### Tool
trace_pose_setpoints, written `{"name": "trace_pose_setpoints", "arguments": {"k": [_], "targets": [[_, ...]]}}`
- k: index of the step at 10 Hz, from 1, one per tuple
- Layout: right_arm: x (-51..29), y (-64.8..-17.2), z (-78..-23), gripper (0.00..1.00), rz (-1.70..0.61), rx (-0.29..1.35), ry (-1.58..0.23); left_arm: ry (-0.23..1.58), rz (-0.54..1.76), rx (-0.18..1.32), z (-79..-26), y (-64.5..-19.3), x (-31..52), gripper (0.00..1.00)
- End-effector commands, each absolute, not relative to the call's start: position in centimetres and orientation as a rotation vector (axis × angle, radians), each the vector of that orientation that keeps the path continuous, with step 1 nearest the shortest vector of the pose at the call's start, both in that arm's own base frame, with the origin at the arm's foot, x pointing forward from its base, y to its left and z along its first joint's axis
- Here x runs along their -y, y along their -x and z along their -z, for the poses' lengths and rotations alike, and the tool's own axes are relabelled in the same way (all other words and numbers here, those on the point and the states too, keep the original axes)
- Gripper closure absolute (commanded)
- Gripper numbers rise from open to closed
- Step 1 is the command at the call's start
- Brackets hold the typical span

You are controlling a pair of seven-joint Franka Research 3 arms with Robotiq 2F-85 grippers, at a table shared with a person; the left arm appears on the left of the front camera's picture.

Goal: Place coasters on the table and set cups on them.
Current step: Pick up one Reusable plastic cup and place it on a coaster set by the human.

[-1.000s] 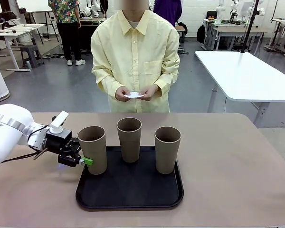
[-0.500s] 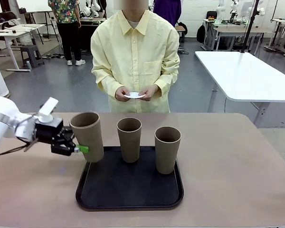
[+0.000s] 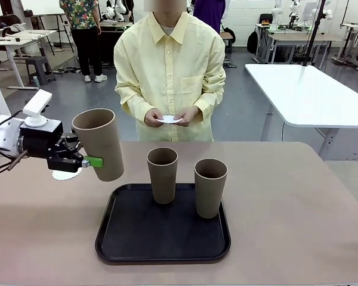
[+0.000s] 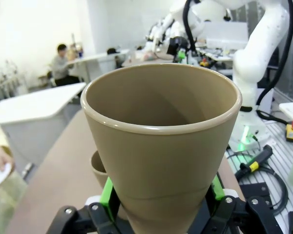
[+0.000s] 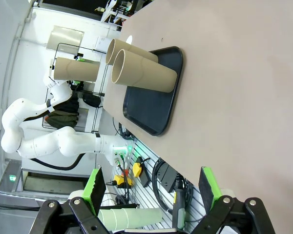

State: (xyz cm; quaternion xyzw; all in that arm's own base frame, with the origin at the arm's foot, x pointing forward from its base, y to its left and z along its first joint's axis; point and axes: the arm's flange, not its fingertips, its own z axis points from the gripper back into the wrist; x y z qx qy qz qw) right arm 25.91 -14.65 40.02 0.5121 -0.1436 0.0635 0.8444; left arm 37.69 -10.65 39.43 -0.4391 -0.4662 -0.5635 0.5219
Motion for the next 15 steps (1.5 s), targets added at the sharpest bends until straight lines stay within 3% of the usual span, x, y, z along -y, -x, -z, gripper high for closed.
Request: {"name": "trace_pose_setpoints", "arguments": {"k": [1,3,4,8,15], "targets": [[14.8,-25.9,-40.0,0.00,-0.139,0.305,-1.087,1.050,1.362,1.121,-39.3,-37.7,10.7,0.70],[14.8,-25.9,-40.0,0.00,-0.139,0.305,-1.087,1.050,1.362,1.121,-39.3,-37.7,10.7,0.70],[14.8,-25.9,-40.0,0.00,-0.139,0.305,-1.087,1.052,1.352,1.112,-39.3,-37.7,10.7,0.15],[14.8,-25.9,-40.0,0.00,-0.139,0.305,-1.087,0.954,1.184,1.168,-40.3,-43.9,-0.5,0.15],[14.8,-25.9,-40.0,0.00,-0.139,0.305,-1.087,0.740,0.887,1.361,-41.6,-46.2,-11.3,0.15]]}}
